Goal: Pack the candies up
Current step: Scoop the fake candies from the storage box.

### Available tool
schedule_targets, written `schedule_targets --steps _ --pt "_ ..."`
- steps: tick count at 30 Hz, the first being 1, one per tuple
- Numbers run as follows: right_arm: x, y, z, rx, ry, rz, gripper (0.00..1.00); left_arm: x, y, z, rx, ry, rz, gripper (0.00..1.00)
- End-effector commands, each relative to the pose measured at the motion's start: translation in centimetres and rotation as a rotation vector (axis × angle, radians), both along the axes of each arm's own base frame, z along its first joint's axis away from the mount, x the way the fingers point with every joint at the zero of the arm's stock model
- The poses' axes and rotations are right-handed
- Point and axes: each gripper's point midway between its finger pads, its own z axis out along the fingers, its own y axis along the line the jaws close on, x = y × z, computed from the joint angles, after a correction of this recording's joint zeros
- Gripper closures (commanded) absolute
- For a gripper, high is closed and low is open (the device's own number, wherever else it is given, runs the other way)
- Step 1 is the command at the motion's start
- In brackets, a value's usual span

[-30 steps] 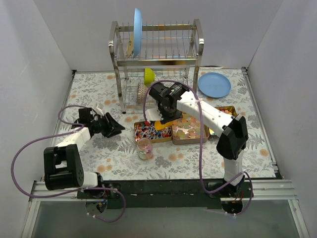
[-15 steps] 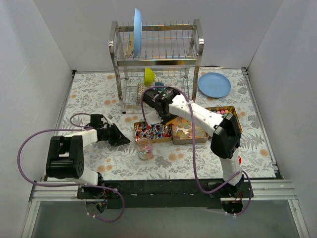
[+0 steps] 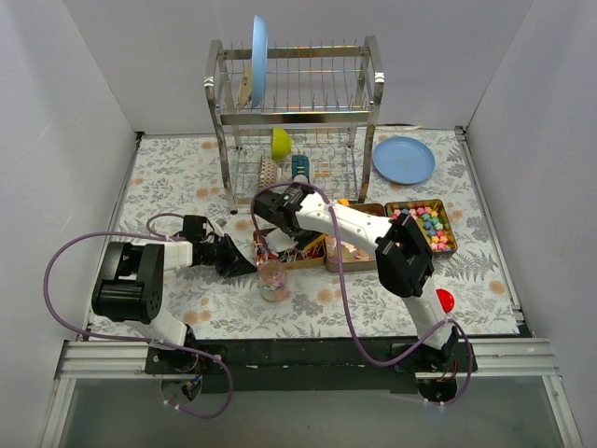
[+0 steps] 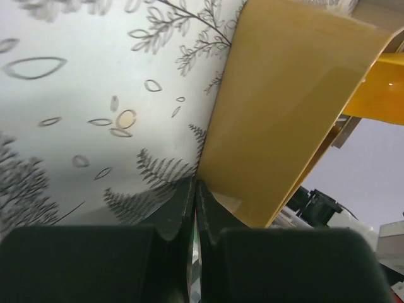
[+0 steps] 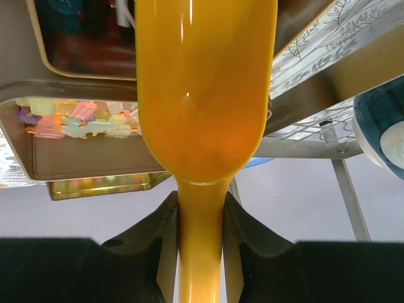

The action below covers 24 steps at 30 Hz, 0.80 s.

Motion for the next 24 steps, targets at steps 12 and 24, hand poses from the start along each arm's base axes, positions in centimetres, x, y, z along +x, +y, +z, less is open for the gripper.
schedule_targets --steps 12,24 --pt "-1.3 3.5 -4.2 0.07 0.158 -0.035 0.99 0.5 -1.2 -0.7 -0.041 0.009 -0.049 1.0" --pt "-2.5 6.9 -7.0 0.26 0.285 -0.165 0.99 0.9 -1.3 -0.4 -0.039 -0.007 -0.061 1.0"
